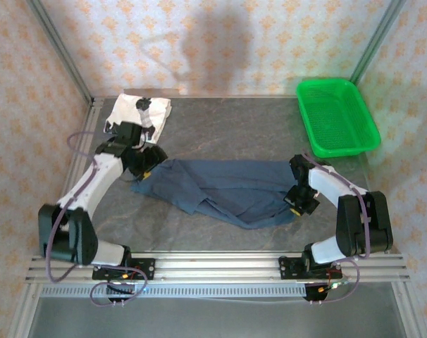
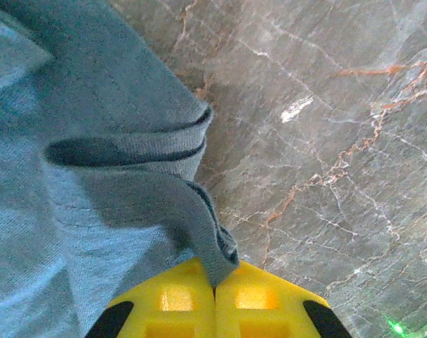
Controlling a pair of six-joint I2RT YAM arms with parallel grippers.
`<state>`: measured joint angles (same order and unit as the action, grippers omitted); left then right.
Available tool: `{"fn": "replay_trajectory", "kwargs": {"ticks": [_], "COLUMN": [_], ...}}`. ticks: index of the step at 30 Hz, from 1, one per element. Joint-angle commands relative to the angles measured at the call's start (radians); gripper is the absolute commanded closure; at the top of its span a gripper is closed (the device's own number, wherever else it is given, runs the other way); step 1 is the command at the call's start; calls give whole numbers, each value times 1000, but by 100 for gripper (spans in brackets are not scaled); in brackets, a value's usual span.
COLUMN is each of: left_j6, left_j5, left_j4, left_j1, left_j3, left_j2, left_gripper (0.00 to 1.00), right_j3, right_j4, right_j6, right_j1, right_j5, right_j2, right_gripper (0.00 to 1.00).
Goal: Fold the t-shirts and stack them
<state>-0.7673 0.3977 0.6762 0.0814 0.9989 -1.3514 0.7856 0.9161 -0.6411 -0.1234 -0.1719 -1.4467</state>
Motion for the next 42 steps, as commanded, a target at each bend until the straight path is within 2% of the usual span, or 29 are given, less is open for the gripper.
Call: {"fn": "replay_trajectory", "kwargs": {"ticks": [1,6,13,17,26,33,42], "left_j6": [-166,-301,-382,-448,-475,-472,-447], "left_j5": [11,-14,-18,-23,-37,-28,-34], "left_j4": [-130,-343,-435,-573,-712,-757,-703], "left_j1": [-24,-29,-32,-33,-32,-31,-31], "left_j3": [-186,-369,-482,-555,-604,-614,-636], "left_j2": [85,218,240,248,235,211,218], "left_gripper": [27,27,29,31,46,53,55], "right_j3": [16,31,45,44,43,41,32], "right_j4": [4,7,2,-3,-17,-24,-30], "right_j6": [29,52,73,79,90,95,100], "right_j1": [4,4,7,8,11,14,22], "right_j5": [7,5,-2,-8,-15,-21,-30], "right_j2": [-7,-20,-38,-44,-46,-53,-49], "right_gripper": [100,100,100,100,100,100,100]}}
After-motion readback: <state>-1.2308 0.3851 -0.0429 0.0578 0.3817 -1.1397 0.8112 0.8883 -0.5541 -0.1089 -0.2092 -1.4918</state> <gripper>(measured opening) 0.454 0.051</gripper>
